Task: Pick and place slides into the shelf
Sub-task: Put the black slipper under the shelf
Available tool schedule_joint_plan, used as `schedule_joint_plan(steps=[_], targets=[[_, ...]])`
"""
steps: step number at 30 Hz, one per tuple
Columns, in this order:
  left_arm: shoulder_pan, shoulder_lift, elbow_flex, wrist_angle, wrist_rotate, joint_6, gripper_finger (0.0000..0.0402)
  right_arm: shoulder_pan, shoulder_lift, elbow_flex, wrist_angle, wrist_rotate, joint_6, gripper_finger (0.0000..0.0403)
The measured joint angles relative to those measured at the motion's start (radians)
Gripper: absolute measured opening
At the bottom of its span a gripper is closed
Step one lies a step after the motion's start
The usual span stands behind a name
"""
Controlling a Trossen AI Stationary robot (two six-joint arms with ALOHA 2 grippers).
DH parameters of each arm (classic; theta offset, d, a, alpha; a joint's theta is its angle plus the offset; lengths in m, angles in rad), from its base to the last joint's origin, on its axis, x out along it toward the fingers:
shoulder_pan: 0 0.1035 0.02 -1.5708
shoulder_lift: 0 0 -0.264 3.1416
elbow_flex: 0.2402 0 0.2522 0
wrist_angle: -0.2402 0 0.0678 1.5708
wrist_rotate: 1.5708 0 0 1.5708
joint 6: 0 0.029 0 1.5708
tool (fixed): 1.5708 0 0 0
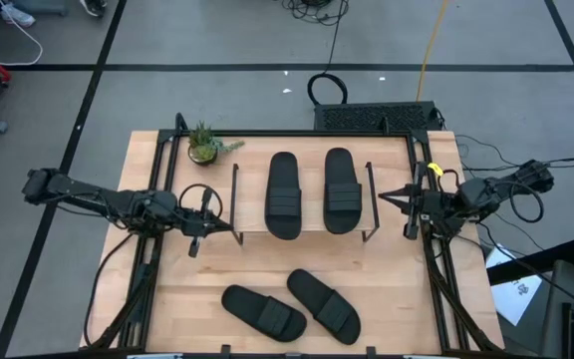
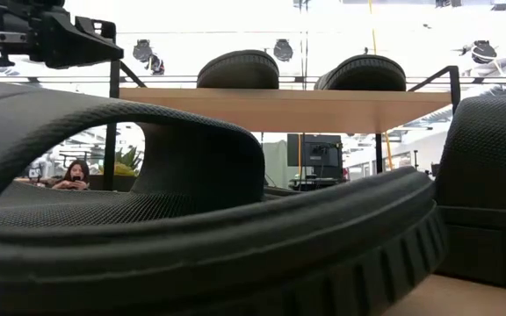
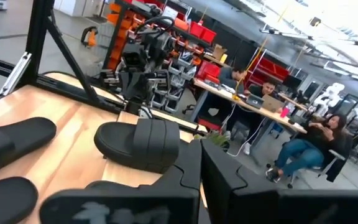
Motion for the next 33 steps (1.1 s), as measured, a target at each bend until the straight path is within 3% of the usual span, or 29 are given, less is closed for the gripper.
schedule_joint_plan(steps=[5, 9, 14, 19, 23, 27, 33], targets=[[0.006, -0.006, 0.000, 0.007, 0.003, 0.001, 0.0000, 0.000, 0.012, 0.052, 0.012, 0.045, -0.054, 0.0000], [0.006, -0.010, 0.000, 0.028, 0.001, 0.003, 0.0002, 0.003, 0.089, 0.196, -0.099, 0.057, -0.089, 0.0000], [0.006, -0.013, 0.000, 0.037, -0.001, -0.009, 0.0001, 0.006, 0.292, 0.429, -0.359, 0.117, -0.030, 0.0000], [0.006, -0.013, 0.000, 0.040, -0.002, -0.021, 0.0001, 0.059, 0.530, 0.634, -0.712, 0.219, 0.181, 0.0000], [0.006, -0.013, 0.000, 0.036, -0.002, -0.041, 0.0002, 0.146, 0.653, 0.704, -0.862, 0.348, 0.330, 0.0000], [0.006, -0.013, 0.000, 0.013, -0.002, -0.044, 0.0001, 0.263, 0.709, 0.735, -0.967, 0.367, 0.503, 0.0000], [0.006, -0.013, 0.000, 0.015, -0.001, -0.046, 0.0001, 0.511, 0.783, 0.737, -0.971, 0.448, 0.656, 0.0000]])
